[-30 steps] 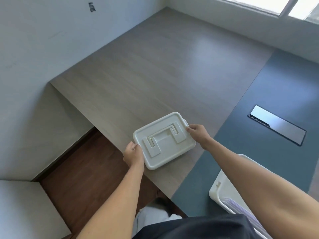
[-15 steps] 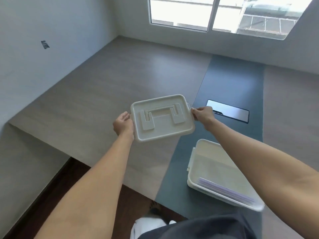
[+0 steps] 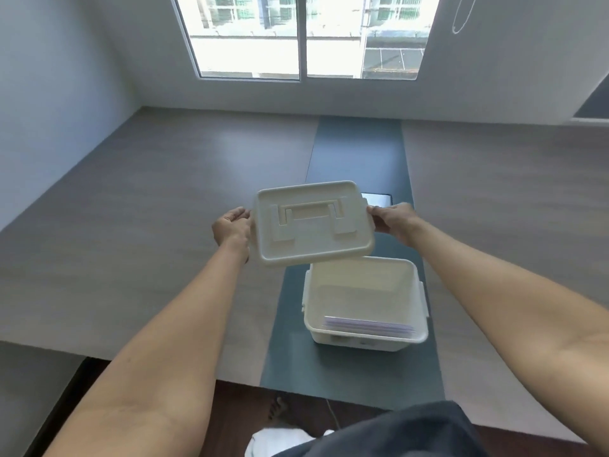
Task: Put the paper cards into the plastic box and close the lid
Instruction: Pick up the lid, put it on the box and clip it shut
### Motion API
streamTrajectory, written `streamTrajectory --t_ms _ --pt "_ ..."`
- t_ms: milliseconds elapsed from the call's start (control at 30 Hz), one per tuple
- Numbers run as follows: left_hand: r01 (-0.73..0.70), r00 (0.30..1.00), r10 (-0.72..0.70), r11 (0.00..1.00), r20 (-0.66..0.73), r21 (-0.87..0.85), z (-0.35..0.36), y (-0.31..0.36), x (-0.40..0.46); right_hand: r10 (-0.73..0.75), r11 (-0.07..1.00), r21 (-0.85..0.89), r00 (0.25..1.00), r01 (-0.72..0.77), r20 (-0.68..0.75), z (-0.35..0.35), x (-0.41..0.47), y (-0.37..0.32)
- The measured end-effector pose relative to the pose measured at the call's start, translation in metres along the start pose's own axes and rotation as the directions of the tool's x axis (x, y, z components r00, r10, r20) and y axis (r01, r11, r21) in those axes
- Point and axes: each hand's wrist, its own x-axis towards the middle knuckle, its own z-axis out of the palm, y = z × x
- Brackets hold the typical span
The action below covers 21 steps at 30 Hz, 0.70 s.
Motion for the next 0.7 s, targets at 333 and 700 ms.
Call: streamTrajectory --t_ms 333,700 --pt "0.045 0.98 -0.059 0.996 0.192 0.08 0.029 -0.036 -0.048 0.059 0.996 -0.065 0.998 -0.058 0.016 -0.078 -0.062 0.036" --pt "0.063 0.968 -0.103 0.982 0.229 0.178 0.017 -0.082 -0.073 0.152 0.984 -0.1 0.988 -0.149 0.02 -0.095 -0.097 0.094"
